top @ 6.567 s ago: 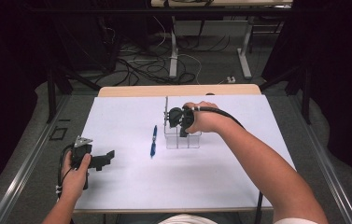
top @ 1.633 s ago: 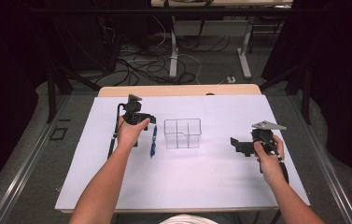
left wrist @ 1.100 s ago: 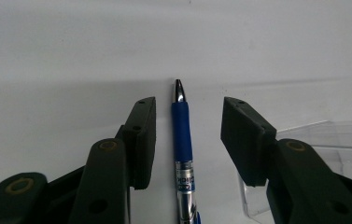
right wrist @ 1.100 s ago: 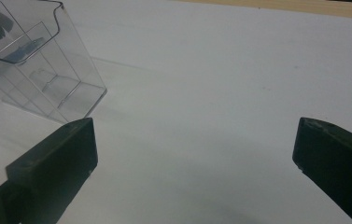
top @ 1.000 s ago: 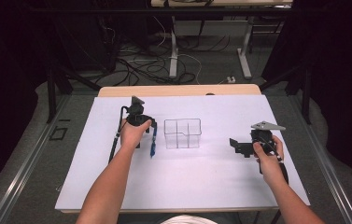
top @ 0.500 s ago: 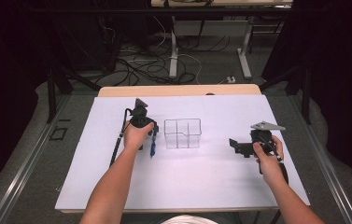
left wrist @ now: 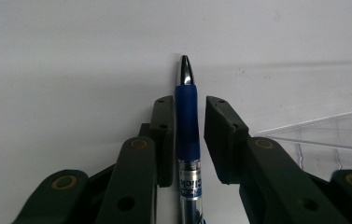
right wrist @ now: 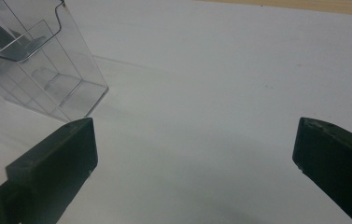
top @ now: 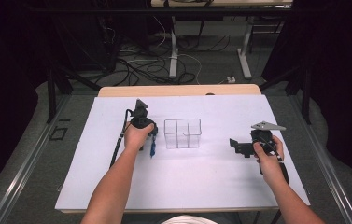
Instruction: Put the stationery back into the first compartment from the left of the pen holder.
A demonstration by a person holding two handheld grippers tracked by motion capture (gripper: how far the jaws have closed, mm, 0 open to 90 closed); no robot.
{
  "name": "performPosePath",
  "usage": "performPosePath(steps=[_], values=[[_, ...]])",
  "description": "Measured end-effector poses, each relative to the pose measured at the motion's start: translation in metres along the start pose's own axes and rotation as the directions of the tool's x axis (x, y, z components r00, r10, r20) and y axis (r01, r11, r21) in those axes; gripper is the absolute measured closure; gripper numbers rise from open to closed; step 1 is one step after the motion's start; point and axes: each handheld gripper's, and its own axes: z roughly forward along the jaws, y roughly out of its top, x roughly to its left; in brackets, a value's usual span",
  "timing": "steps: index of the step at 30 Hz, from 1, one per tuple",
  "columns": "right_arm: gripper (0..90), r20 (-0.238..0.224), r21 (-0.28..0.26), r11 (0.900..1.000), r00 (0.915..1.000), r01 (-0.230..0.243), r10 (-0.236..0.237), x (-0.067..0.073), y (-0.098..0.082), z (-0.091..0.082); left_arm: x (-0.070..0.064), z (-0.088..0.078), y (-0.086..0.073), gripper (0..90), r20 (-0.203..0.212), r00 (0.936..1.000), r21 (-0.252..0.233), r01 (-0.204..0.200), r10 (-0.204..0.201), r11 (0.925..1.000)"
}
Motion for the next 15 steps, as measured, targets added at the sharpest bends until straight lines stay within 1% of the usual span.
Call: performPosePath(steps=[1, 2, 3, 5, 15], values=[[0.0, 0.0, 0.0, 1.0, 1.0, 0.001, -0.001, -0.0001, 0.0, 0.0, -0.0001, 0.0002, -0.0001, 73.8, 0.0, 1.0, -0.002, 0.003, -0.003, 1.0], [0.0, 0.0, 0.0, 1.0, 1.0, 0.001, -0.001, -0.0002, 0.0, 0.0, 0.0008, -0.0003, 0.0003, 74.4, -0.007, 0.9999, 0.004, -0.016, 0.016, 0.9999], [0.0, 0.0, -0.001, 1.0, 1.0, 0.004, -0.004, -0.0004, 0.0, 0.0, 0.001, -0.0004, 0.0004, 75.1, -0.009, 0.9997, 0.006, -0.023, 0.023, 0.9997], [0.0, -0.003, 0.001, 1.0, 1.0, -0.001, 0.001, 0.0, 0.0, 0.0002, 0.0003, 0.0001, 0.0, 75.9, -0.005, 0.9999, 0.004, -0.016, 0.016, 0.9999], [0.0, 0.002, 0.0, 1.0, 1.0, 0.007, -0.007, -0.0017, -0.0001, 0.0006, -0.0011, 0.0001, -0.0008, 78.8, -0.016, 0.9993, 0.006, -0.033, 0.033, 0.9994]])
